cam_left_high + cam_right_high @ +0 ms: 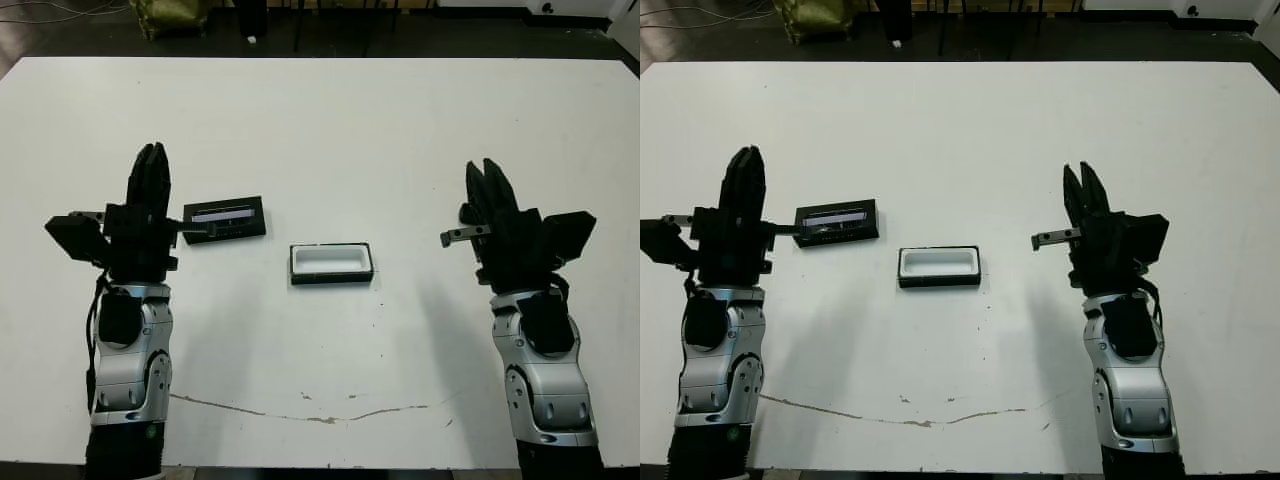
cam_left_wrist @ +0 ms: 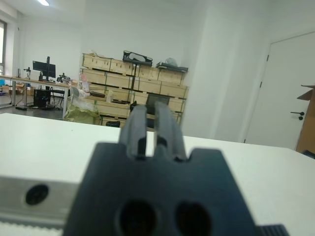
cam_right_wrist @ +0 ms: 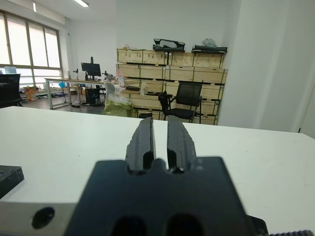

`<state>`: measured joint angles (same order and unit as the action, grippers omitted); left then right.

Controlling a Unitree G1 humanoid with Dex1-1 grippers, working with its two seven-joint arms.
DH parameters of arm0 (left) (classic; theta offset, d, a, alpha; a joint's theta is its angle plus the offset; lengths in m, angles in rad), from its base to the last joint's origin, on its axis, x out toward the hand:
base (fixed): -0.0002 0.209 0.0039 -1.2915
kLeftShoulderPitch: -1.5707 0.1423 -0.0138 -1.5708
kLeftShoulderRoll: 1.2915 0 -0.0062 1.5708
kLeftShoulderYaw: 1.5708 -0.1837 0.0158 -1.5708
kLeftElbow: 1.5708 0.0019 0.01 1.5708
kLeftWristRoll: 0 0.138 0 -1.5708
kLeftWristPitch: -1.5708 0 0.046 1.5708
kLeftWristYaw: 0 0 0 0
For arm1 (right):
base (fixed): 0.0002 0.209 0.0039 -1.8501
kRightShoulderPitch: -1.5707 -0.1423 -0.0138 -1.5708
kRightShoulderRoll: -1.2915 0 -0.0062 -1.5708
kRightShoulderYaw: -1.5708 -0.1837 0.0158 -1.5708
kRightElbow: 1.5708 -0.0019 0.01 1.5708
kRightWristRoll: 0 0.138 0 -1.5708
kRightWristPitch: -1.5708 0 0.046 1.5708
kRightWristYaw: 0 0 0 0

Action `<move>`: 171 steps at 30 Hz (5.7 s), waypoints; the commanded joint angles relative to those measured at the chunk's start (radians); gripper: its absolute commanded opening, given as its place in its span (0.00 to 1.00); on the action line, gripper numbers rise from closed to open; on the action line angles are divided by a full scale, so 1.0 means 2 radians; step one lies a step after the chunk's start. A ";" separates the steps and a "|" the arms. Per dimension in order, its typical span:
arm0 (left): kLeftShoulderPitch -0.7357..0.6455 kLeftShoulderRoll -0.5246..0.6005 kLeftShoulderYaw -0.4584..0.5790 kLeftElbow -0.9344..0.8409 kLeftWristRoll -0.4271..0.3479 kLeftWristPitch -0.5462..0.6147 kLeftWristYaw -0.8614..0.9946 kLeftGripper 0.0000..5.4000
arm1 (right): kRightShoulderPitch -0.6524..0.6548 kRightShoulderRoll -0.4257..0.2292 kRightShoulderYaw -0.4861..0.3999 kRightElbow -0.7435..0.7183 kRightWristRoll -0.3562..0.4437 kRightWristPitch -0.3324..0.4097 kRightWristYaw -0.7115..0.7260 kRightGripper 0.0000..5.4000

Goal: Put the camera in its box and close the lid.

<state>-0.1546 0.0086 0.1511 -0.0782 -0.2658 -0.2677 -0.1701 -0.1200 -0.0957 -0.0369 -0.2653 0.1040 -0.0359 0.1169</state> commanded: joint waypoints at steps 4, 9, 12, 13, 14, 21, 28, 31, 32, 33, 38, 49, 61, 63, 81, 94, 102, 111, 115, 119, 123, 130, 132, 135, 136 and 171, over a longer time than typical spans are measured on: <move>0.007 0.004 -0.002 0.004 0.004 0.005 0.001 0.00 | 0.007 -0.001 -0.001 0.000 -0.004 0.011 -0.004 0.00; 0.009 0.003 -0.001 0.002 -0.002 0.008 -0.001 0.00 | 0.006 -0.003 -0.001 0.007 -0.001 0.004 0.003 0.00; 0.011 0.003 -0.001 -0.001 0.002 0.010 0.003 0.00 | 0.003 -0.004 -0.002 0.008 0.003 0.003 0.008 0.00; 0.010 0.004 0.000 0.000 0.002 0.008 0.002 0.00 | 0.001 -0.007 -0.003 0.007 0.004 0.004 0.010 0.00; 0.009 0.004 0.000 0.002 0.001 0.005 0.000 0.00 | -0.003 -0.011 -0.007 0.006 0.006 0.006 0.013 0.00; 0.009 0.004 0.000 0.001 0.002 0.006 0.002 0.00 | -0.069 -0.081 -0.059 0.040 0.005 -0.011 0.042 0.00; 0.008 0.004 0.001 -0.001 0.001 0.007 0.001 0.00 | -0.151 -0.181 -0.100 0.108 -0.009 0.027 0.062 0.00; 0.009 0.005 0.001 -0.001 0.002 0.005 0.001 0.00 | -0.184 -0.218 -0.097 0.150 -0.028 0.022 0.072 0.00; 0.009 0.005 0.001 0.000 0.002 0.004 0.000 0.00 | -0.196 -0.232 -0.093 0.170 -0.036 0.013 0.080 0.00; 0.009 0.005 0.001 0.000 0.000 0.005 0.000 0.00 | -0.207 -0.243 -0.089 0.188 -0.041 0.010 0.088 0.00; 0.010 0.005 0.002 0.003 0.003 0.003 0.002 0.00 | -0.258 -0.274 -0.067 0.279 -0.056 0.000 0.123 0.00; 0.010 0.007 0.004 0.007 0.000 -0.003 -0.005 0.00 | -0.367 -0.306 0.033 0.533 -0.160 -0.116 0.156 0.00; 0.010 0.008 0.006 0.006 -0.002 -0.001 -0.007 0.00 | -0.432 -0.297 0.106 0.698 -0.224 -0.137 0.177 0.00; 0.009 0.007 0.006 0.006 -0.006 -0.001 -0.009 0.00 | -0.432 -0.296 0.110 0.704 -0.227 -0.123 0.179 0.00; 0.007 0.007 0.006 0.009 0.005 -0.004 -0.006 0.00 | -0.402 -0.288 0.137 0.736 -0.239 -0.125 0.203 0.00; 0.007 0.007 0.007 0.008 -0.005 -0.002 -0.011 0.00 | -0.354 -0.280 0.126 0.714 -0.211 -0.141 0.231 0.00; 0.007 0.009 0.006 0.008 -0.002 -0.003 -0.009 0.00 | -0.333 -0.287 0.130 0.682 -0.212 -0.130 0.241 0.00; 0.006 0.010 0.007 0.012 -0.005 -0.007 -0.014 0.00 | -0.315 -0.288 0.131 0.643 -0.212 -0.095 0.250 0.00; 0.006 0.010 0.007 0.011 -0.006 -0.005 -0.013 0.00 | -0.306 -0.288 0.131 0.626 -0.211 -0.085 0.254 0.00; 0.007 0.009 0.007 0.011 -0.009 -0.005 -0.015 0.00 | -0.296 -0.286 0.125 0.600 -0.198 -0.067 0.270 0.00; 0.007 0.009 0.007 0.010 -0.006 -0.006 -0.012 0.00 | -0.281 -0.288 0.125 0.559 -0.193 -0.040 0.284 0.00; 0.008 0.009 0.008 0.008 -0.007 -0.003 -0.011 0.00 | -0.252 -0.291 0.125 0.495 -0.189 -0.007 0.300 0.00; 0.008 0.009 0.008 0.008 -0.006 -0.003 -0.010 0.00 | -0.244 -0.293 0.124 0.481 -0.186 -0.007 0.306 0.00; 0.007 0.009 0.008 0.010 -0.010 -0.005 -0.013 0.00 | -0.234 -0.292 0.121 0.475 -0.178 -0.015 0.313 0.00; 0.007 0.009 0.008 0.009 -0.011 -0.003 -0.013 0.00 | -0.232 -0.292 0.120 0.477 -0.175 -0.023 0.315 0.00; 0.008 0.008 0.007 0.009 -0.009 -0.003 -0.010 0.00 | -0.165 -0.287 0.118 0.337 -0.187 0.036 0.267 0.00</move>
<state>-0.1529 0.0124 0.1619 -0.0706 -0.2853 -0.2835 -0.1914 -0.4882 -0.6694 0.1864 0.4272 -0.2367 -0.0101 0.6807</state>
